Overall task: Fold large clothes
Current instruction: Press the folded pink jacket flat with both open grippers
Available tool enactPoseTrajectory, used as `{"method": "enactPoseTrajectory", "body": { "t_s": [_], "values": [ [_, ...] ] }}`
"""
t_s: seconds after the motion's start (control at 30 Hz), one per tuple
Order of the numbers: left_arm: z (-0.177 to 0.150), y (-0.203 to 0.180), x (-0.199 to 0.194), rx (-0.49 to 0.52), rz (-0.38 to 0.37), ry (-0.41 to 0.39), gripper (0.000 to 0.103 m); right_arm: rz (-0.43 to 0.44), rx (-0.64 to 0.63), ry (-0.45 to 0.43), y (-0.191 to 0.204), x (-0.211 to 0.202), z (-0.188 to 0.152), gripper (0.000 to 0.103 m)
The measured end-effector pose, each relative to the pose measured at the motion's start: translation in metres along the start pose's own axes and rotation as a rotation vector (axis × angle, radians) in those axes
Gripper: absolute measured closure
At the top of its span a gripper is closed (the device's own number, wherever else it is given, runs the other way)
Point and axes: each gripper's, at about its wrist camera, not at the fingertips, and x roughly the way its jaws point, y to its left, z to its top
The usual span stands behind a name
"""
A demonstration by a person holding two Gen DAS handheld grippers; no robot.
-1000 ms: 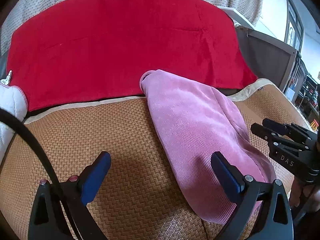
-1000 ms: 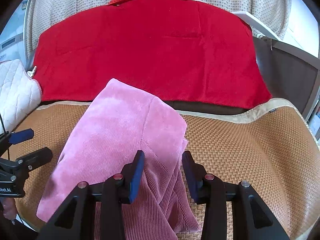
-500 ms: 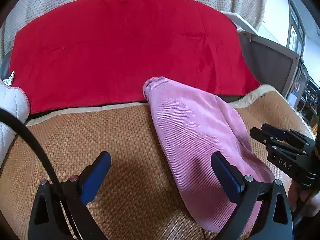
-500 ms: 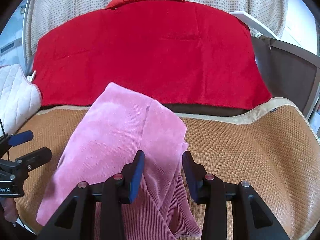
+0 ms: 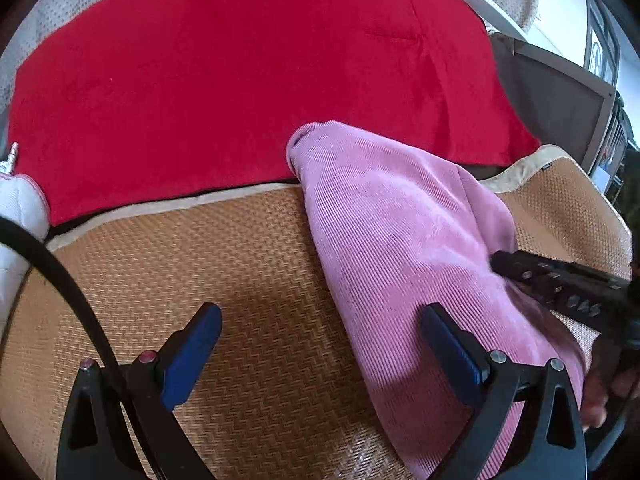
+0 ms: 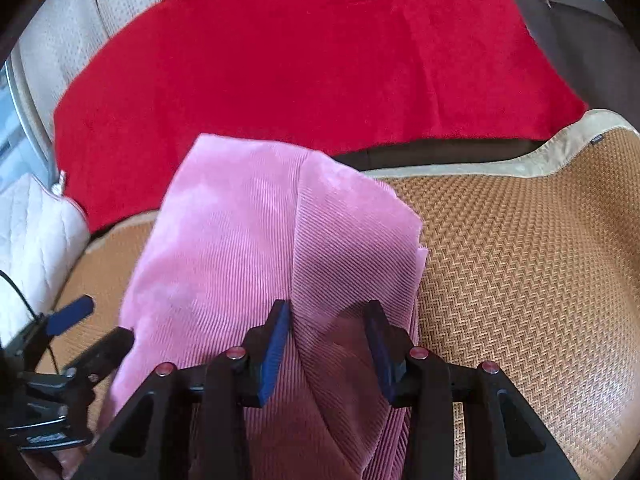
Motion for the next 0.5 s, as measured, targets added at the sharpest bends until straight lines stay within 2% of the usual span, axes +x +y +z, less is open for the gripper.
{"method": "enactPoseTrajectory", "body": {
  "t_s": [0.17, 0.3, 0.4, 0.5],
  "values": [
    [-0.002, -0.002, -0.03, 0.02, -0.049, -0.049, 0.002, 0.038, -0.014, -0.04, -0.009, -0.033, -0.008, 0.06],
    [-0.01, -0.01, -0.043, 0.074, -0.077, -0.048, 0.002, 0.047, -0.059, -0.058, -0.01, -0.053, -0.019, 0.06],
    [-0.021, -0.025, -0.032, 0.14, -0.045, 0.009, 0.002, 0.026, -0.102, -0.009, -0.007, -0.044, -0.028, 0.06],
    [-0.023, -0.024, -0.025, 0.115, -0.067, 0.02, 0.002, 0.024, -0.094, 0.077, -0.007, -0.023, -0.035, 0.06]
  ]
}}
